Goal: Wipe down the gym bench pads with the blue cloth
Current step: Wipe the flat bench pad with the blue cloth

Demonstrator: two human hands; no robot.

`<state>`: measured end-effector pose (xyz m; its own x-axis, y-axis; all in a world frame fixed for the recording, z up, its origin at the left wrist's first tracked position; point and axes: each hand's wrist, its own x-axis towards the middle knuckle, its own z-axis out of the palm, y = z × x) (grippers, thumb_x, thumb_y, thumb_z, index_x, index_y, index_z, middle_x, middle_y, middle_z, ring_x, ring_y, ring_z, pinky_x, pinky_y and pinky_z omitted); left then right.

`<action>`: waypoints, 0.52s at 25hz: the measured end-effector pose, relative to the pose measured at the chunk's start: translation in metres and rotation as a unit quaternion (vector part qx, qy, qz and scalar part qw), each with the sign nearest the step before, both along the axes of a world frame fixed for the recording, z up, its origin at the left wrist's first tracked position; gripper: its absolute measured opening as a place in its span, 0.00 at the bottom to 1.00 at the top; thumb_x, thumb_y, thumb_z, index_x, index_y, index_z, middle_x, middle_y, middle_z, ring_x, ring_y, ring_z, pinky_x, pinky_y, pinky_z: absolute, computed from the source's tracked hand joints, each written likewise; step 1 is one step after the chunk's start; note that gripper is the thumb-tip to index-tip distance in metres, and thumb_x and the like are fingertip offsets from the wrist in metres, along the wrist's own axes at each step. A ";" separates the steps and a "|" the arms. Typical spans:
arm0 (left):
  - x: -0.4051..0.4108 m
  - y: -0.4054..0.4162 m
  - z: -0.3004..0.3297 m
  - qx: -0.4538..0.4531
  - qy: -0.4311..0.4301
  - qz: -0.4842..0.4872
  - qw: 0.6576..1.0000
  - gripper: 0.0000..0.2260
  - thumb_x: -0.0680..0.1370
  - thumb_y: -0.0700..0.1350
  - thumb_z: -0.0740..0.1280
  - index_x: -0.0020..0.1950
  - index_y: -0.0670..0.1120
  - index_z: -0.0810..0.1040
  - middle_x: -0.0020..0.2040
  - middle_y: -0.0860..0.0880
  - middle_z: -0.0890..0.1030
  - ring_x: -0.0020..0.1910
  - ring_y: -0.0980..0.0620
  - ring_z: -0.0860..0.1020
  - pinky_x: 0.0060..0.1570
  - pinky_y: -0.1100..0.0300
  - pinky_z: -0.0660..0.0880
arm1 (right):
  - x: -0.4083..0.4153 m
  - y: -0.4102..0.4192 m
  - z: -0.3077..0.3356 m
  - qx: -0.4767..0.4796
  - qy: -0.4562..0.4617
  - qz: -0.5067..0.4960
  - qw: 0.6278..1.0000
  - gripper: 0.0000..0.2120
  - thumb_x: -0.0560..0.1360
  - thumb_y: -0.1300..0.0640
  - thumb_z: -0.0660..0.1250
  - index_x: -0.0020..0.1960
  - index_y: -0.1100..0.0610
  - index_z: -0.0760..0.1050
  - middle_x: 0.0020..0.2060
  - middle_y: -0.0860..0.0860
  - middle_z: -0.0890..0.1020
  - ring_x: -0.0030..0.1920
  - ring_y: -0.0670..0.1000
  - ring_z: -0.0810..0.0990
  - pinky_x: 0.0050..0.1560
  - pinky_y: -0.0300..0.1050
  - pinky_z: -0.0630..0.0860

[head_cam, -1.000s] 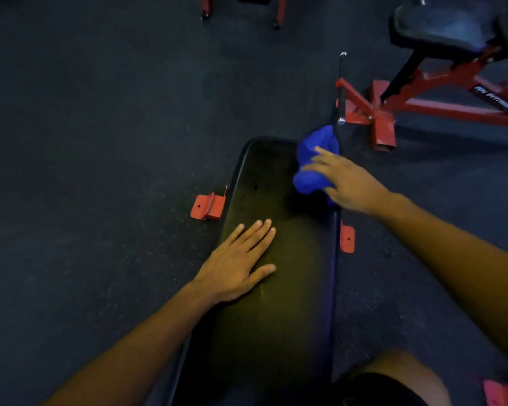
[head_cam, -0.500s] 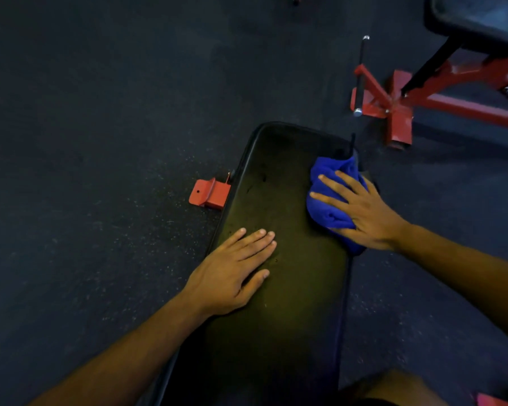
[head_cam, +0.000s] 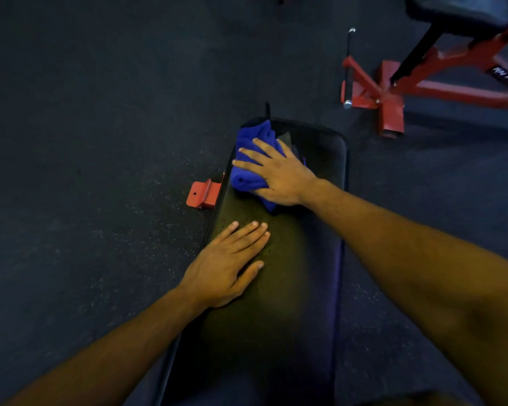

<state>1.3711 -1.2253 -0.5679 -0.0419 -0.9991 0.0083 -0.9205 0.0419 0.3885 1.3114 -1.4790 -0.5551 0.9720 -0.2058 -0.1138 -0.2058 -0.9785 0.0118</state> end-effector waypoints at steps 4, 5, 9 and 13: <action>-0.002 0.002 0.004 -0.011 0.014 0.005 1.000 0.26 0.85 0.57 0.51 0.81 0.48 0.64 0.81 0.51 0.63 0.81 0.56 0.56 0.81 0.56 0.46 | -0.080 -0.011 0.006 0.041 -0.031 -0.010 0.999 0.32 0.76 0.41 0.57 0.79 0.42 0.56 0.79 0.45 0.57 0.80 0.53 0.49 0.75 0.65 0.50; -0.002 0.001 0.002 -0.014 0.014 0.006 1.000 0.26 0.85 0.57 0.51 0.81 0.48 0.64 0.81 0.51 0.63 0.81 0.56 0.56 0.81 0.56 0.46 | -0.101 -0.016 0.005 0.053 -0.033 -0.019 0.998 0.32 0.75 0.41 0.56 0.79 0.42 0.56 0.79 0.45 0.57 0.80 0.53 0.49 0.75 0.66 0.51; 0.000 0.002 -0.007 -0.024 0.004 0.008 1.000 0.26 0.85 0.57 0.52 0.81 0.48 0.65 0.81 0.52 0.63 0.82 0.56 0.57 0.81 0.58 0.45 | -0.106 -0.036 0.000 0.053 -0.024 -0.080 0.995 0.32 0.76 0.43 0.59 0.78 0.40 0.56 0.79 0.44 0.57 0.80 0.53 0.49 0.74 0.67 0.52; 0.003 0.002 -0.008 -0.029 0.011 0.009 0.999 0.25 0.85 0.56 0.54 0.80 0.48 0.67 0.80 0.52 0.64 0.81 0.55 0.58 0.81 0.56 0.48 | 0.007 0.009 -0.003 0.015 -0.010 -0.048 0.999 0.32 0.77 0.42 0.63 0.78 0.40 0.56 0.79 0.44 0.57 0.80 0.54 0.48 0.75 0.66 0.47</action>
<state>1.3738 -1.2234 -0.5757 -0.0241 -0.9975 0.0665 -0.9123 0.0491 0.4065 1.3187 -1.4700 -0.5580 0.9500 -0.2953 -0.1013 -0.2990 -0.9540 -0.0226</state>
